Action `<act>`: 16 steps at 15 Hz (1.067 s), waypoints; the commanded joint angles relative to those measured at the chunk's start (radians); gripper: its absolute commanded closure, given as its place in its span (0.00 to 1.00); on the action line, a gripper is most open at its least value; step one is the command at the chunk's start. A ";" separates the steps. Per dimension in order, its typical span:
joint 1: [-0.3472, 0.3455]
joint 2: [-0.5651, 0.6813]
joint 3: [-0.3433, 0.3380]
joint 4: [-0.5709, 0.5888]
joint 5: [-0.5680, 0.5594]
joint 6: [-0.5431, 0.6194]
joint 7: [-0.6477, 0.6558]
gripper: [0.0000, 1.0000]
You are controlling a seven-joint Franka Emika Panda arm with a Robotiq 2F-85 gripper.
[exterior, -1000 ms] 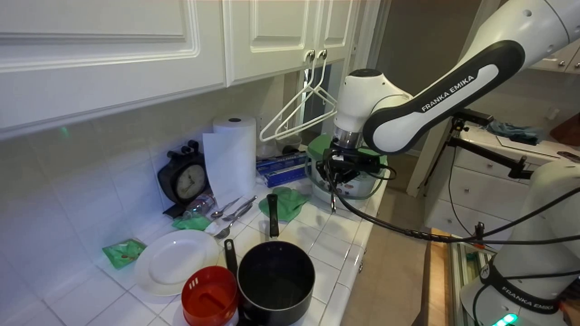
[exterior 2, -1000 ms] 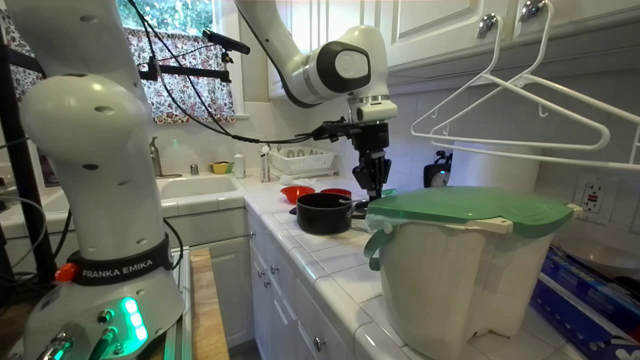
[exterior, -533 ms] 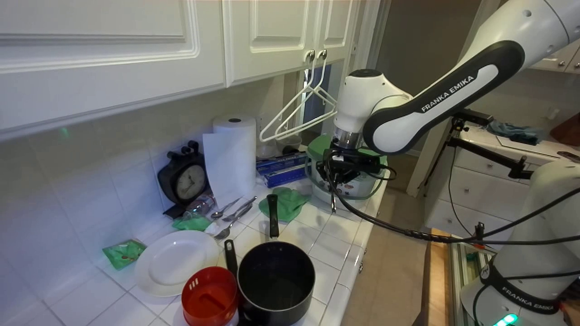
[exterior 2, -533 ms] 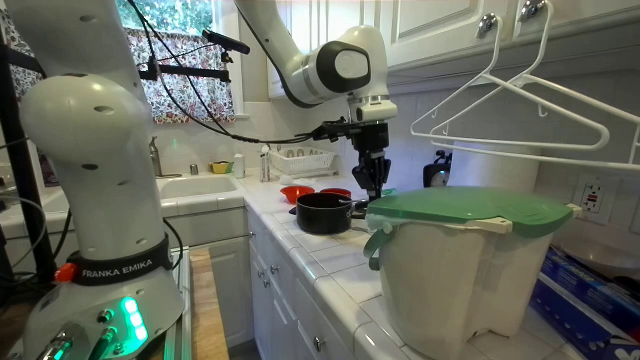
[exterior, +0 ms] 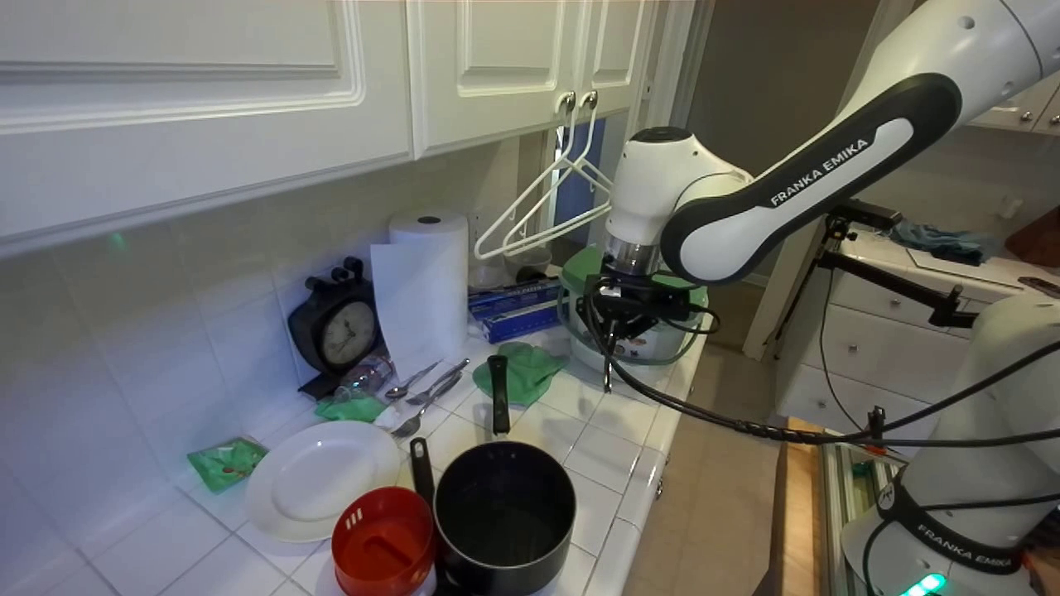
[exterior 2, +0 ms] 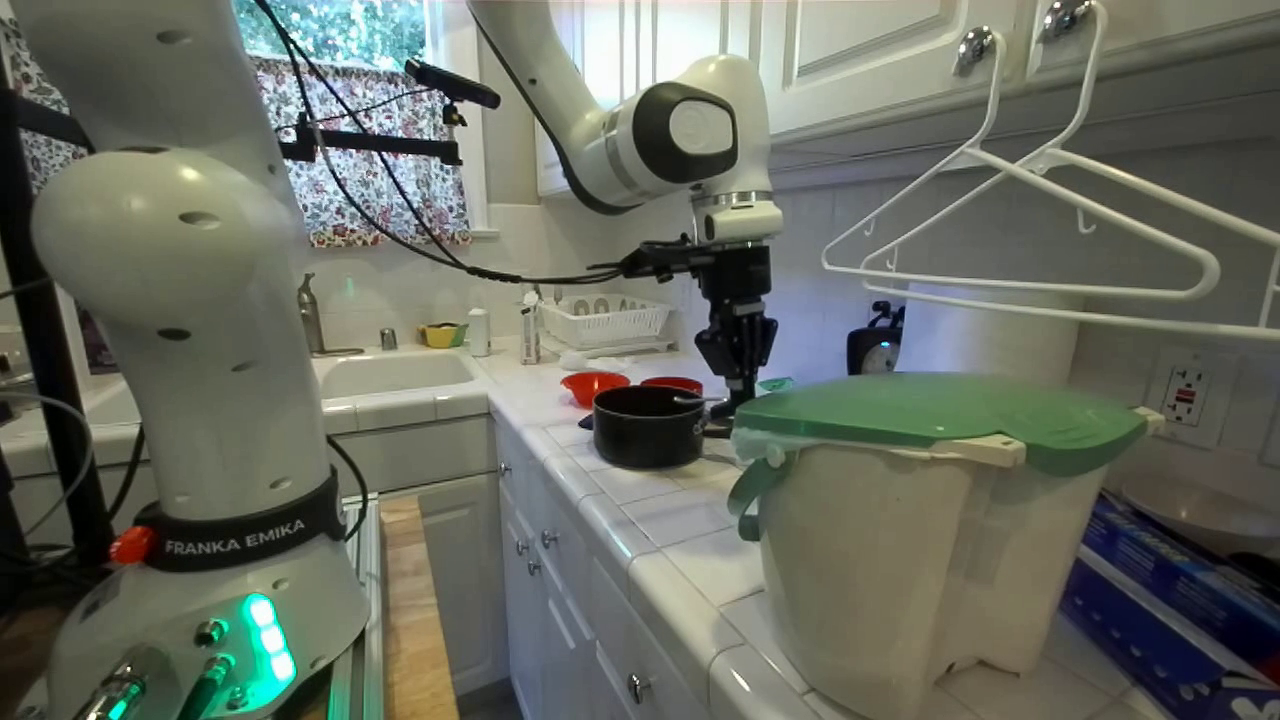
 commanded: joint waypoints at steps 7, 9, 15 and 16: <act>-0.032 0.001 0.024 0.025 -0.010 -0.092 0.163 0.96; -0.039 -0.007 0.022 0.022 -0.016 -0.097 0.183 0.96; -0.063 -0.036 0.016 0.011 -0.011 -0.106 0.250 0.96; -0.066 -0.038 0.015 0.010 -0.009 -0.108 0.258 0.96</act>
